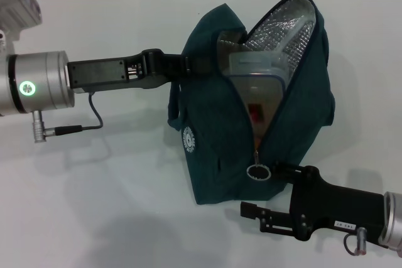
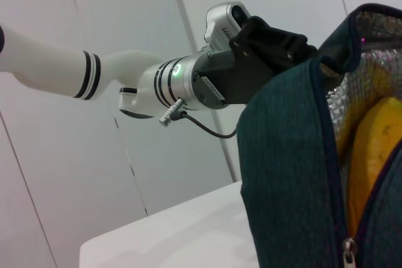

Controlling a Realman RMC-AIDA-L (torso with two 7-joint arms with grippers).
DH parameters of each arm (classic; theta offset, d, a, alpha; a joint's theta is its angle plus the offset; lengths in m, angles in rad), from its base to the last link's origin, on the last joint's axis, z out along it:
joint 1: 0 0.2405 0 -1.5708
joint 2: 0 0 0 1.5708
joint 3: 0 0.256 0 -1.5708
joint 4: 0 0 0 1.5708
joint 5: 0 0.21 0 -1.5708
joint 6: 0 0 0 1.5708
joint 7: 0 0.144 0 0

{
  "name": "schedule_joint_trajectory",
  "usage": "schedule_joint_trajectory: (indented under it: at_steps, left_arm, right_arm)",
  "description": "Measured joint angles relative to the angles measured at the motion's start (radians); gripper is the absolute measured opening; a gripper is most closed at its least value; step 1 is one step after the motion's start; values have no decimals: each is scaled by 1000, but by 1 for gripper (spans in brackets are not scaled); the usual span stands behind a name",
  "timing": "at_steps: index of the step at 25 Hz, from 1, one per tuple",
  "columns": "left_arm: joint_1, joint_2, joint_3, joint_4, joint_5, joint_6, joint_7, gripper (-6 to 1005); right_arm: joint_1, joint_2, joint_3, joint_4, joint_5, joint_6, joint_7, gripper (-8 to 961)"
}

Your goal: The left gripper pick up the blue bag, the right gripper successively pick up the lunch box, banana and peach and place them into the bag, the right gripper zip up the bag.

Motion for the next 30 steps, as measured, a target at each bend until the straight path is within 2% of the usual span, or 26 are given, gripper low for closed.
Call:
schedule_joint_trajectory:
  at_steps: [10,21,26,28,30]
  left_arm:
    - [1,-1,0,0,0,0,0,55]
    - [-1,-2,1,0,0,0,0,56]
    - [0,-2,0,0,0,0,0,56]
    - [-1,-2,0,0,0,0,0,56]
    - [-1,-2,0,0,0,0,0,56]
  right_arm:
    - [-5,0,2,-4,1,-13,3,676]
    - [-4,0,4,1,20,-9,13,468]
    - [-5,-1,4,3,27,-9,13,228]
    - [-5,-1,4,4,27,-9,13,156]
    - [-5,-1,4,5,27,-8,13,138]
